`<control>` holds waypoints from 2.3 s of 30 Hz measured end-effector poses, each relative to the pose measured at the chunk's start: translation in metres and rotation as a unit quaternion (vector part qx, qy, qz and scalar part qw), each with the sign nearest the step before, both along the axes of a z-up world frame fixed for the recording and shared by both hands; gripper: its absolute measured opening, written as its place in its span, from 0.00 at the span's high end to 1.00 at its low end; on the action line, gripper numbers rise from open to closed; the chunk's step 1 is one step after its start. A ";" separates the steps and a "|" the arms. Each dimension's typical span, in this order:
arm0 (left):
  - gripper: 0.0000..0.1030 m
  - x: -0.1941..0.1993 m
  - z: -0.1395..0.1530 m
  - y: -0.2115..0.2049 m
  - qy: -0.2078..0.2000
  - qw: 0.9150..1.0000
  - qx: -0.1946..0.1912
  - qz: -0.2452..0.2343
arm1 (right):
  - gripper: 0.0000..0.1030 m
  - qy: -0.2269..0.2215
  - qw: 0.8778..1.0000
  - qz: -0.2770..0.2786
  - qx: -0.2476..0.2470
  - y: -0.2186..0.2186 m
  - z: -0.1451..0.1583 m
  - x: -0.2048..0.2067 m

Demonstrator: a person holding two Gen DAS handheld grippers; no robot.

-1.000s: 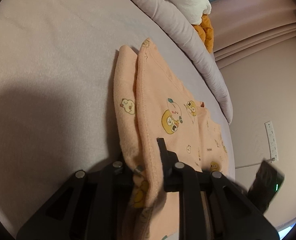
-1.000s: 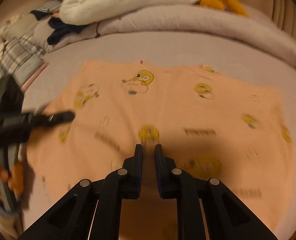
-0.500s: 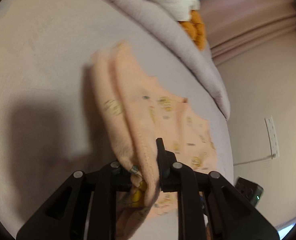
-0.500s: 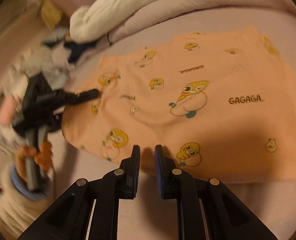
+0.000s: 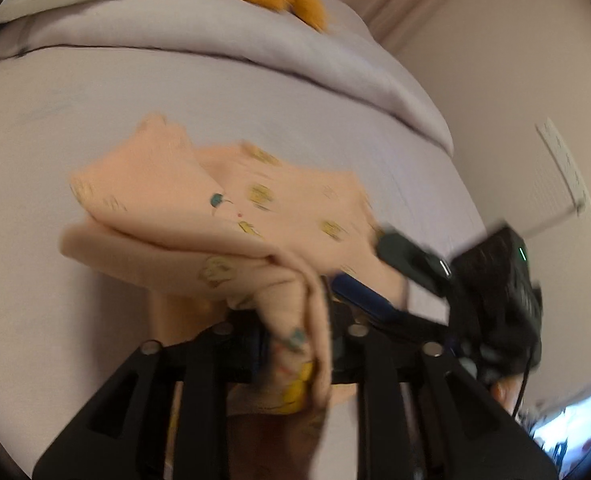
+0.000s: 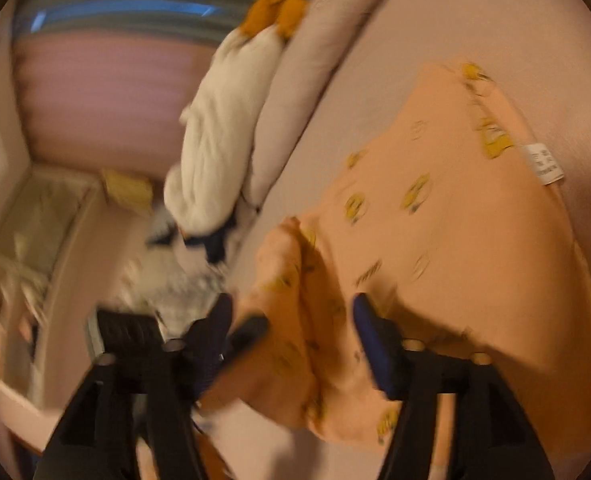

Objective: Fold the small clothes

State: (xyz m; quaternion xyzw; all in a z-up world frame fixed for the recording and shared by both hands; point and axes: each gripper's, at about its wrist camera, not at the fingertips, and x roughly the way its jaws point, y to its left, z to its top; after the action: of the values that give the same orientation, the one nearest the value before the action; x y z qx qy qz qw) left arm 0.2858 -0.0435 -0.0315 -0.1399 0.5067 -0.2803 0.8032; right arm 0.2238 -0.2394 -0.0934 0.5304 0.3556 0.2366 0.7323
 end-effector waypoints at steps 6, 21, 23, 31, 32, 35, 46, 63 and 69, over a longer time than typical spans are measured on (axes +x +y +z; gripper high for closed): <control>0.55 0.000 -0.009 -0.043 0.001 0.997 0.016 -0.072 | 0.34 0.027 0.999 0.013 0.023 -0.007 -0.011 0.008; 0.50 -0.041 -0.031 0.080 0.024 0.999 -0.027 0.026 | 0.67 0.048 0.985 0.052 -0.156 0.019 0.004 0.031; 0.50 -0.050 -0.038 0.089 0.034 0.999 -0.015 0.031 | 0.84 0.049 0.975 0.056 -0.211 0.027 0.006 0.037; 0.50 -0.076 -0.040 0.095 0.036 0.998 -0.027 0.032 | 0.87 -0.003 0.952 0.029 -0.304 0.000 0.058 0.028; 0.50 -0.077 -0.040 0.094 0.035 0.999 -0.027 0.031 | 0.87 -0.003 0.950 0.024 -0.311 -0.007 0.062 0.027; 0.50 -0.077 -0.045 0.091 0.037 0.998 -0.032 0.027 | 0.87 0.007 0.944 0.008 -0.329 -0.033 0.062 0.024; 0.50 -0.058 -0.028 0.056 0.018 0.999 -0.032 0.008 | 0.80 0.046 0.964 -0.013 -0.263 -0.070 0.017 0.023; 0.89 -0.012 -0.052 -0.011 -0.009 1.000 0.001 -0.016 | 0.80 -0.037 0.895 0.071 -0.438 -0.020 0.018 -0.032; 0.92 -0.017 -0.049 0.010 0.002 0.999 -0.034 -0.012 | 0.80 -0.032 0.897 0.098 -0.430 -0.020 0.026 -0.035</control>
State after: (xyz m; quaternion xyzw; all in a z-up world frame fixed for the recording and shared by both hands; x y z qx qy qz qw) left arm 0.2691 -0.0334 -0.0808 -0.1619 0.4997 -0.3066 0.7938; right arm 0.1888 -0.2599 -0.0676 0.1188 0.4493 0.1483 0.8730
